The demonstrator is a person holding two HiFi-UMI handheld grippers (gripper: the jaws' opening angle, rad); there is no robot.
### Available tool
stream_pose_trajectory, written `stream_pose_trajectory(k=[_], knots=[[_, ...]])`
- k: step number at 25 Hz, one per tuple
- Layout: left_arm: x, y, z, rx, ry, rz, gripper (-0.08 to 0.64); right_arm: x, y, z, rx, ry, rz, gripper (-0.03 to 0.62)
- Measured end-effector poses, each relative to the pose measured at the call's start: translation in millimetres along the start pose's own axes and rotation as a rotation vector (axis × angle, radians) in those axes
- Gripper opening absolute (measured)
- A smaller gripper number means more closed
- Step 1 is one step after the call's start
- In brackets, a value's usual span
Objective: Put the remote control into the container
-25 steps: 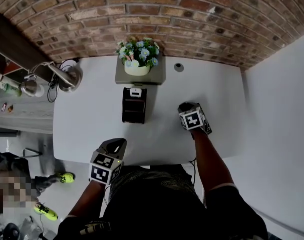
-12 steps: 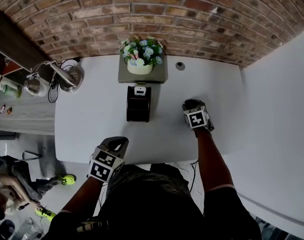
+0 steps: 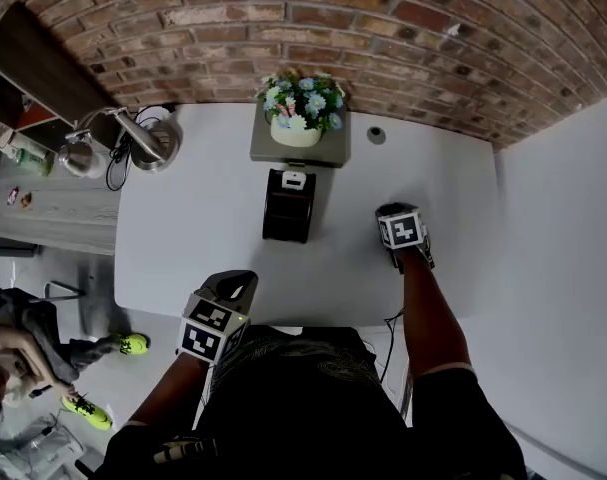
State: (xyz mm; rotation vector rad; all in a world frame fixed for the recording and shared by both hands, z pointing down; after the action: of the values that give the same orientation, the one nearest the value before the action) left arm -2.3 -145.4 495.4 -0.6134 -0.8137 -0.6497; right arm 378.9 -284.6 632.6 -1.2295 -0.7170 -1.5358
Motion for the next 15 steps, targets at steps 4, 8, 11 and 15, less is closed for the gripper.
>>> stream_pose_trajectory(k=[4, 8, 11, 15], knots=[[2, 0, 1, -0.008, 0.009, 0.013, -0.006, -30, -10, 3, -0.018, 0.061, 0.035, 0.196], [2, -6, 2, 0.017, 0.009, 0.031, -0.006, -66, -26, 8, 0.057, 0.195, 0.022, 0.193], [1, -10, 2, 0.048, 0.015, 0.047, -0.006, -94, -40, 10, 0.114, 0.278, 0.032, 0.189], [-2, -14, 1, 0.104, 0.014, 0.072, -0.006, -129, -61, 13, 0.205, 0.387, 0.011, 0.187]])
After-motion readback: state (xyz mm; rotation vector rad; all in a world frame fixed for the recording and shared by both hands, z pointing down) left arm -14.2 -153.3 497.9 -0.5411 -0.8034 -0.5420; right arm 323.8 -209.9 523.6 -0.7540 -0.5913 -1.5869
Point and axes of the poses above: the fingertips, and each gripper's own axes: x forward along the fingers, y to its right, z out of its underside, the point moved 7 cm from there along -x, backward along the fingers, and after that the axes turned 10 degrees about -y, right-handed, at the moved point
